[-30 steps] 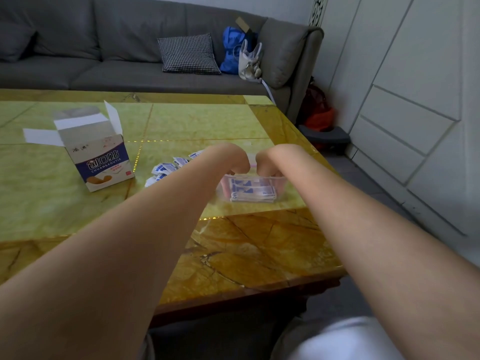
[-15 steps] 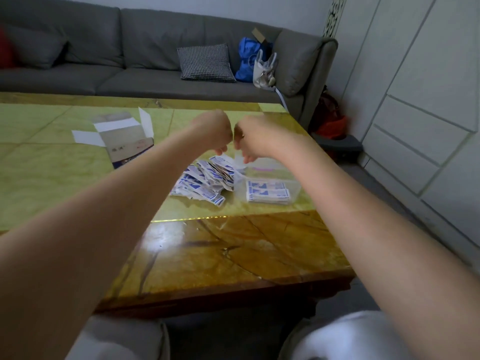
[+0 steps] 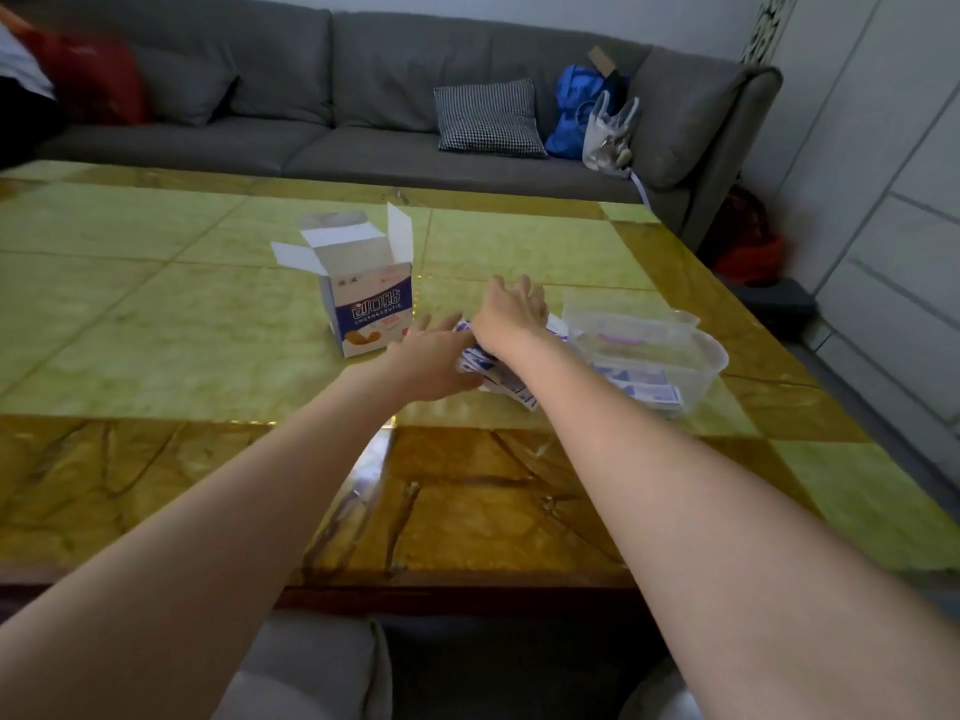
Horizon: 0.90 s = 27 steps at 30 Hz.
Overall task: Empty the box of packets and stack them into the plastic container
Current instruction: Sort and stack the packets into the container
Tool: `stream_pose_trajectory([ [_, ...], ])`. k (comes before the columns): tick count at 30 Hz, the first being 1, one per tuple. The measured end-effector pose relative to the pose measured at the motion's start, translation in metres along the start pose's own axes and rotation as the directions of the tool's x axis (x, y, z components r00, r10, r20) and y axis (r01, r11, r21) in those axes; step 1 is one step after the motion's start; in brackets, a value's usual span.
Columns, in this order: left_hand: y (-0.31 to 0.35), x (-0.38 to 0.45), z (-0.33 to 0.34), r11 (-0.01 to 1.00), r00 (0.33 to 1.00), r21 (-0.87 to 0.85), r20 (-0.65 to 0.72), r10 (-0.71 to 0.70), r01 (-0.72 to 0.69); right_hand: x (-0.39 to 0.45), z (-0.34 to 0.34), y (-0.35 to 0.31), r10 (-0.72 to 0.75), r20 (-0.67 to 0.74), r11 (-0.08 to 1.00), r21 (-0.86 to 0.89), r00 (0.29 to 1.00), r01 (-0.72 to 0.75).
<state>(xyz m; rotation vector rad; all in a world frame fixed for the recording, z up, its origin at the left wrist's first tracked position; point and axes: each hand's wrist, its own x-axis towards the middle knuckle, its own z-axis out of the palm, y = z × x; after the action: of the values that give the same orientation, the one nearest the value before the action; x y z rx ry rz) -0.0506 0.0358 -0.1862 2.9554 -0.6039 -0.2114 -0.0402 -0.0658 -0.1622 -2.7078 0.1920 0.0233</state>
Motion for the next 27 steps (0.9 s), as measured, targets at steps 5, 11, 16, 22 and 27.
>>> stream_pose_trajectory([
  [5,-0.011,0.007,0.010,0.998,0.997,-0.020,0.029,0.065,-0.064,0.021,0.014,0.012,0.135,0.118,0.985,-0.120,0.984,-0.121],
  [11,-0.029,0.003,0.007,0.997,0.996,-0.041,-0.050,0.069,-0.071,0.018,0.028,0.005,0.189,0.232,0.968,-0.207,0.954,-0.142],
  [16,-0.039,0.000,0.005,0.998,0.999,0.059,-0.049,-0.012,0.015,-0.014,0.018,-0.001,0.045,0.333,0.995,-0.104,0.942,-0.011],
  [22,-0.032,-0.020,-0.012,0.991,0.968,-0.101,-0.225,-0.109,0.088,-0.046,0.003,0.014,-0.126,0.311,0.970,0.236,0.942,0.052],
  [27,-0.007,-0.043,-0.009,0.963,0.940,-0.264,-0.312,-0.135,0.051,-0.061,0.007,0.035,-0.171,0.249,0.978,0.162,0.953,0.133],
])
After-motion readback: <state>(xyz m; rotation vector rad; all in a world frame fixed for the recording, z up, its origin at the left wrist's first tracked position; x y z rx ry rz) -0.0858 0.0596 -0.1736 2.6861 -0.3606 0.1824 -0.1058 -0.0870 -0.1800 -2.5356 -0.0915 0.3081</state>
